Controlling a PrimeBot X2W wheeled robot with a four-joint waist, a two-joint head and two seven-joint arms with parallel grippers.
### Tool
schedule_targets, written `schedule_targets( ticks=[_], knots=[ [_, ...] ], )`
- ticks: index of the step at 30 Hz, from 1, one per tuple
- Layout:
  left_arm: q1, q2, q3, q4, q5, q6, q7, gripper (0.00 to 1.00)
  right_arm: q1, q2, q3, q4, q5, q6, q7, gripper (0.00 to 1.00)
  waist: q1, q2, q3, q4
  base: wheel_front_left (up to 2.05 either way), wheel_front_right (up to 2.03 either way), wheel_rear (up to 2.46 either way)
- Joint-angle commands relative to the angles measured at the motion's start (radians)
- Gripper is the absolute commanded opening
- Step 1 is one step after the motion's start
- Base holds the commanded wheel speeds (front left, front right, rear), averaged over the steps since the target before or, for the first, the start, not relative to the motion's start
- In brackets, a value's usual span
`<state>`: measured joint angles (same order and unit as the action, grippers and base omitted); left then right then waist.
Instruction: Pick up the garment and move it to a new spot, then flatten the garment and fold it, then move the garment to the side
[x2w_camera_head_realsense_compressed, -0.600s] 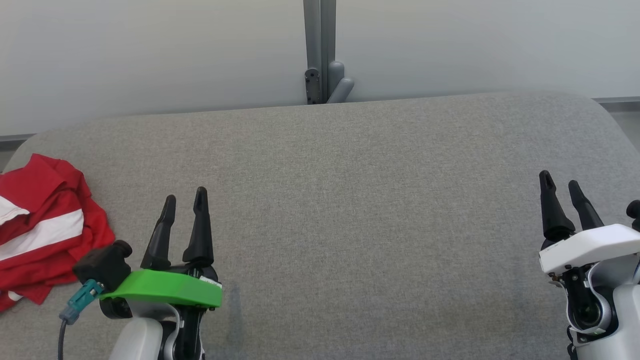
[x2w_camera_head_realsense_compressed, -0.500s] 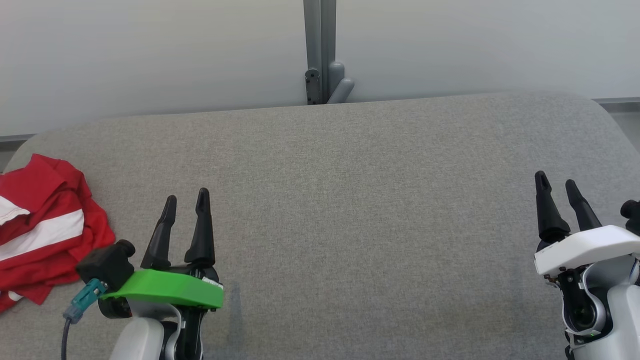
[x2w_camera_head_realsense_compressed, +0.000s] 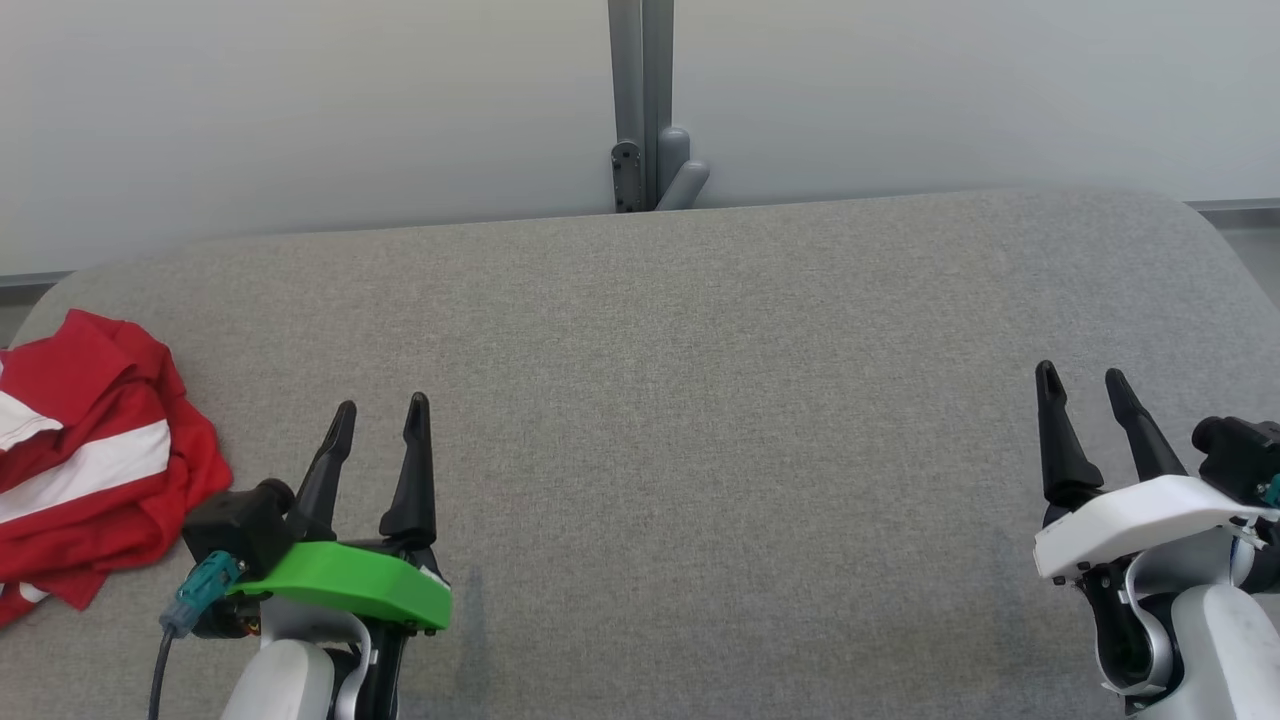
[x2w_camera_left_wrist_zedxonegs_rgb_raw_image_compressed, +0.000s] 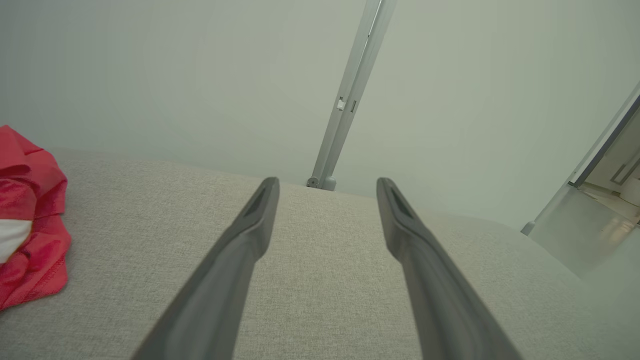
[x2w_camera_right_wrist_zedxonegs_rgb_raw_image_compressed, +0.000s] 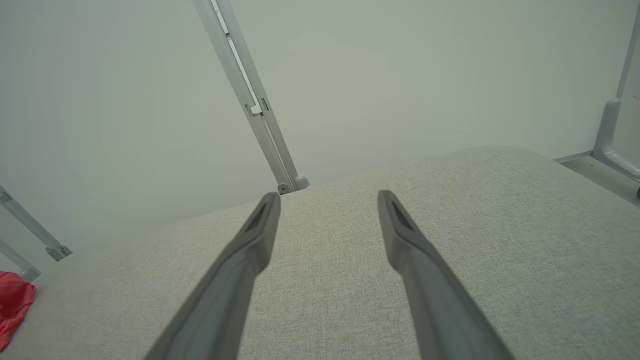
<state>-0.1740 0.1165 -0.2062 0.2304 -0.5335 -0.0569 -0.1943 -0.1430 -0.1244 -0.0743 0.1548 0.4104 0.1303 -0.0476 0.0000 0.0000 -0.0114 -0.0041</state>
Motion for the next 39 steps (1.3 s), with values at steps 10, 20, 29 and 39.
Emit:
schedule_targets(
  ticks=[10, 20, 29, 39],
  knots=[
    [0.003, 0.017, 0.009, 0.01, 0.106, 0.024, 0.011, 1.0, 0.015, 0.001, 0.03, 0.015, -0.082, 0.0, -0.058, 1.0, 0.0, 0.0, -0.005, 0.001, 0.0, 0.0, 0.0],
    [0.015, 0.025, 0.02, 0.021, 0.171, 0.031, 0.009, 1.0, 0.029, 0.015, 0.039, 0.044, -0.121, 0.0, -0.098, 1.0, 0.0, 0.0, -0.01, 0.001, 0.0, 0.0, 0.0],
    [0.015, 0.028, 0.026, 0.024, 0.225, 0.042, 0.012, 1.0, 0.038, 0.026, 0.045, 0.051, -0.146, 0.0, -0.114, 1.0, 0.0, 0.0, -0.013, 0.001, 0.0, 0.0, 0.0],
    [0.017, 0.028, 0.034, 0.031, 0.265, 0.042, 0.017, 1.0, 0.05, 0.032, 0.051, 0.055, -0.178, 0.001, -0.133, 1.0, 0.0, 0.0, -0.019, 0.003, 0.0, 0.0, 0.0]
  ],
)
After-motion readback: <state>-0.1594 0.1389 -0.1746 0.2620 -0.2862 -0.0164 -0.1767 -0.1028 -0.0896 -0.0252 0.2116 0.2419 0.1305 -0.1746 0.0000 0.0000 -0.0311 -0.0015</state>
